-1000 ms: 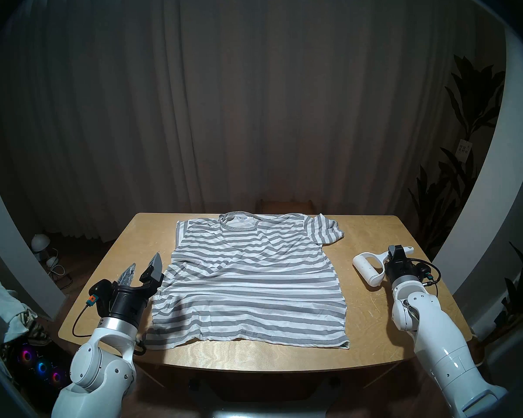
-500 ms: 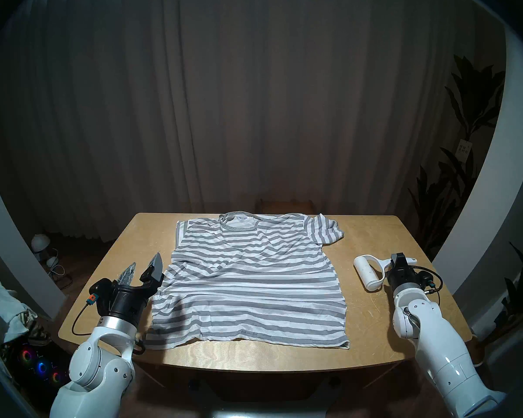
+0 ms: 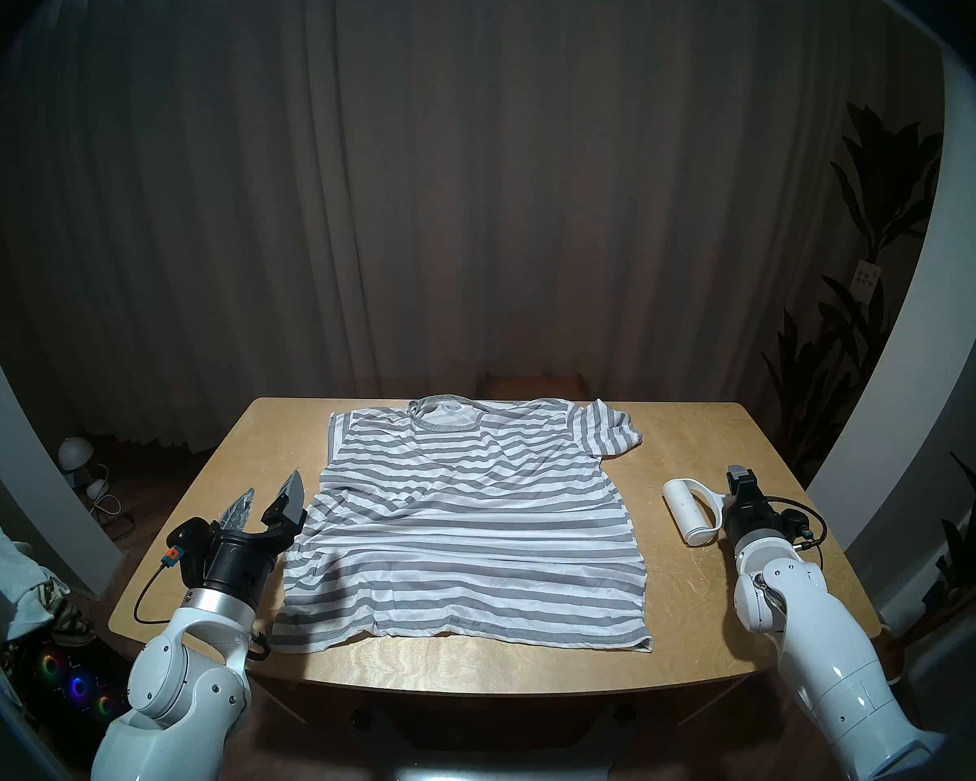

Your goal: Use the fur roller to clean a top

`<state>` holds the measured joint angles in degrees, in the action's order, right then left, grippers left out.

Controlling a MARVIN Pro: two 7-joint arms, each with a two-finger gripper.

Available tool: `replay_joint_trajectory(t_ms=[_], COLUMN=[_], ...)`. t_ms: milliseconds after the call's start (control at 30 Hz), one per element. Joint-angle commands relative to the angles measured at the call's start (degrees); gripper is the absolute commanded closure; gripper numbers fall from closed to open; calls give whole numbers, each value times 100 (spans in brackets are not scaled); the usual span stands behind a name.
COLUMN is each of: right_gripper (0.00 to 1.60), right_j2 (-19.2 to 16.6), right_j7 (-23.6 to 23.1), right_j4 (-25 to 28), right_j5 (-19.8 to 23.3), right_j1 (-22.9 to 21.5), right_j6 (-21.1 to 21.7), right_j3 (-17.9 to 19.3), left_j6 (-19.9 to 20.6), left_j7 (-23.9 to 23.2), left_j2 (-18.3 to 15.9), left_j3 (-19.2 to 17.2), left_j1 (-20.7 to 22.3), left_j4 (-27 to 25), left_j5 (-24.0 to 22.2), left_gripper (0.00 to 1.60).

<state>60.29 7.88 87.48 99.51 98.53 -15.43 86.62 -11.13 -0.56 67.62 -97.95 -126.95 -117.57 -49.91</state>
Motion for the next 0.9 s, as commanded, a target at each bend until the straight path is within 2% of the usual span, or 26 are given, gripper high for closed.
replay_joint_trajectory(t_ms=[0,33,133,200,333,367,500,533,600,800,867], right_gripper=[0,0,0,0,0,0,0,0,0,0,0], right_j2=[-213,-328,-441,-600,-653,-650,-600,-592,-605,-612,-613], right_j7=[527,760,966,1340,1493,1586,1750,1844,1904,2124,2151], right_j4=[327,574,787,1098,1258,1413,1660,1786,1906,2388,2477], right_j5=[56,90,100,93,201,329,574,754,843,1339,1405], right_j1=[219,361,495,749,915,1057,1261,1377,1463,1841,1874], right_j6=[132,173,230,302,377,437,513,611,680,1051,1111], right_j3=[64,129,198,300,422,520,684,782,818,936,932], left_j6=[-11,-9,-3,37,134,278,455,598,665,1172,1248], left_j7=[-9,-8,-15,-57,-174,-514,-791,-956,-1094,-1782,-1834], left_j2=[-2,-1,-7,-31,-133,-288,-449,-569,-602,-917,-966], left_j3=[-11,-15,-19,-32,-65,-165,-314,-439,-496,-784,-794], left_j1=[32,29,25,16,-23,-153,-351,-516,-589,-1029,-1081], left_j4=[-75,-78,-79,-79,-84,-113,-126,-128,-103,18,41], left_j5=[-10,-18,-29,-105,-230,-562,-888,-1062,-1088,-1613,-1667], left_gripper=[0,0,0,0,0,0,0,0,0,0,0])
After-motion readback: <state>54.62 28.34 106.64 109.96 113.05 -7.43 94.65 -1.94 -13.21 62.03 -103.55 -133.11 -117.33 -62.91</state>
